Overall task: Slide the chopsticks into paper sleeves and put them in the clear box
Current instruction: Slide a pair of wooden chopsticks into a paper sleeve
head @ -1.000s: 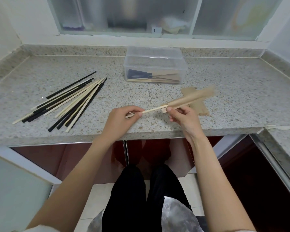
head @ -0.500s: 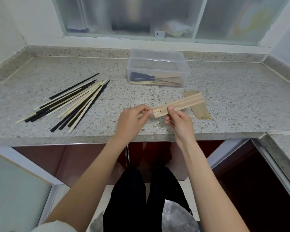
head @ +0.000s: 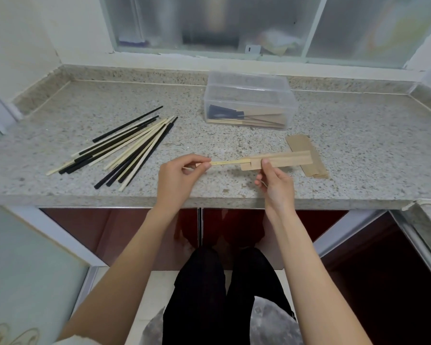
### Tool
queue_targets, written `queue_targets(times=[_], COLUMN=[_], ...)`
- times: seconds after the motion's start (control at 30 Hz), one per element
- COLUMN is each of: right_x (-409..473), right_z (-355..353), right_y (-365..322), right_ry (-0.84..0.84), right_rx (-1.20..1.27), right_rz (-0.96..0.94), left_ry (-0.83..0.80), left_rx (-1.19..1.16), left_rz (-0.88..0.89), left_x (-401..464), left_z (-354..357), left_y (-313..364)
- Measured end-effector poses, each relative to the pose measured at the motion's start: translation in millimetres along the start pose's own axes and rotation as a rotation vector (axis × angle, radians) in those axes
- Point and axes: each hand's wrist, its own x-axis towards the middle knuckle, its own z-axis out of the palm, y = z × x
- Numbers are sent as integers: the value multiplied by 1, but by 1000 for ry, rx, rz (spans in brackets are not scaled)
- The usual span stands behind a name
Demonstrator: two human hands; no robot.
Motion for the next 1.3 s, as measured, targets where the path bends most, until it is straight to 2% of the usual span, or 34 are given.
queue_targets(times=[0.13, 0.27, 0.37, 0.43, 0.57, 0.67, 0.77, 0.87, 0.97, 1.1, 1.3], right_x=[1, 5, 8, 9, 9, 6, 5, 5, 4, 0, -6], right_z=[3, 7, 18, 29, 43, 43, 37, 26, 15, 6, -12], right_y=[2, 9, 10, 10, 11, 13, 10, 6, 1, -4, -9], right_ry=[-23, -4, -12, -27, -43, -43, -26, 27, 53, 62, 95], right_rx=[-23, -99, -120, -133, -161, -168, -127, -2, 163, 200, 205], right_rz=[-8, 24, 32, 30, 12, -9, -5, 29, 55, 43, 14], left_ry=[-31, 180, 64, -13, -25, 38, 109, -35, -134, -74, -43], left_rx=[98, 338, 557, 653, 604, 458, 296, 144, 241, 346, 346], left_rz=[5, -102, -231, -243, -277, -303, -199, -88, 86, 239, 284], left_x=[9, 26, 32, 35, 39, 35, 25, 12, 0, -8, -9], left_z=[-22, -75, -100, -103, -105, -107, -104, -91, -71, -52, -40], left_y=[-4, -39, -67, -74, -73, -67, -51, -27, -17, -18, -15])
